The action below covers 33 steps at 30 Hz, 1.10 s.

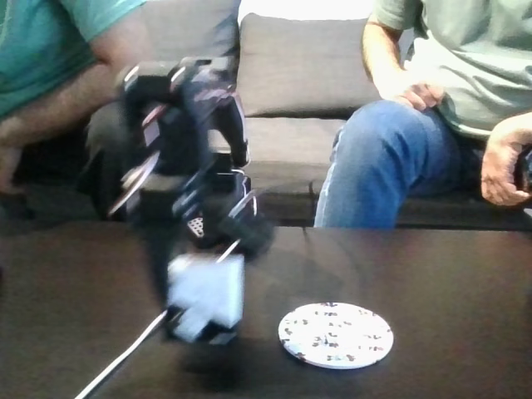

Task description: Grasp a servo box and put it on the zirlivani.

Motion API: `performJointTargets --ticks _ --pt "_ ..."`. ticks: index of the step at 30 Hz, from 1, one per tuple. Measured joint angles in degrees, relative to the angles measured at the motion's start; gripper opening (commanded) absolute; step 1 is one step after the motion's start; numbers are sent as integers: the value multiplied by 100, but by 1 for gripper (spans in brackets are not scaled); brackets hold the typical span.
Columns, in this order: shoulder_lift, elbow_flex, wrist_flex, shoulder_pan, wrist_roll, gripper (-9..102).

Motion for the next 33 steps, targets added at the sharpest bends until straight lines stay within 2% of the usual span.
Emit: performJointTargets --ticks 10,14,22,33 --pt "1195 0 62 -352 0 9" --pt "1556 0 70 -861 114 9" --pt "1696 396 70 -1767 404 9" --pt "1696 1020 53 -2259 475 9"
